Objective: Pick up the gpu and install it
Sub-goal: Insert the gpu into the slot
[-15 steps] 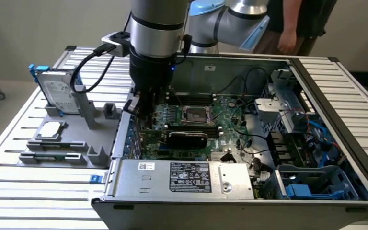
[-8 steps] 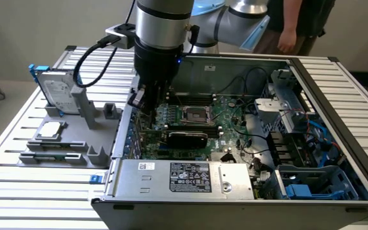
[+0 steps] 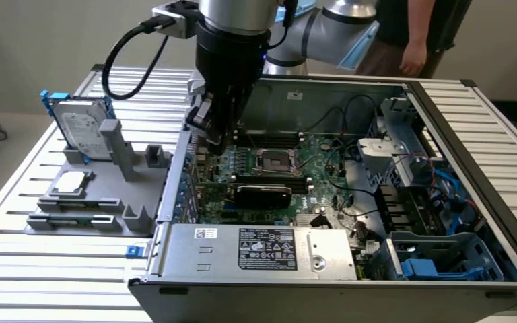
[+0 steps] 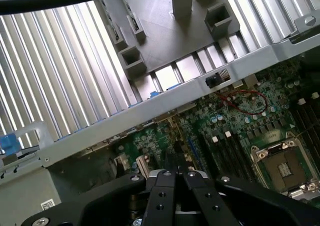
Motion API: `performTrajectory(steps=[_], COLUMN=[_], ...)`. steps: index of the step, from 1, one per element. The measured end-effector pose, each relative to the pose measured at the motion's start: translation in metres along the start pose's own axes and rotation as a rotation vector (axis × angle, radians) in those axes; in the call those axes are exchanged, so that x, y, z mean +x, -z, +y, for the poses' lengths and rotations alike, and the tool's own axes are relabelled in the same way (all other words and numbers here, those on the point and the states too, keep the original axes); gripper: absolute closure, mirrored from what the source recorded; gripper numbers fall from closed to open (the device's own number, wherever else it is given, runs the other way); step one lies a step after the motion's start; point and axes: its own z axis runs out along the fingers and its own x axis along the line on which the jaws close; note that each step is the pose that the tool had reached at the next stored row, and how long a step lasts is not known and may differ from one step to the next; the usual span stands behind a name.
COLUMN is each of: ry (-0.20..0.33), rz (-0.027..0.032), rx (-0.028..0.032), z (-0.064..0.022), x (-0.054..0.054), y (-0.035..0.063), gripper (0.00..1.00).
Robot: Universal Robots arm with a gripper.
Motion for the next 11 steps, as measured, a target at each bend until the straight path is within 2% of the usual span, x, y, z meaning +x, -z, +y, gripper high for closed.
performTrajectory(steps=[4, 9, 11], ry=[0.001, 0.005, 0.007], rz=[-0.0026, -0.0092, -0.0114], rx=[-0.0012, -0.0041, -0.0049], z=[-0.0087, -0.0198, -0.0202], x=[-0.003, -0.007, -0.007], y=[0.0163, 0.0374, 0.0399], gripper=[0.89, 0.89, 0.89])
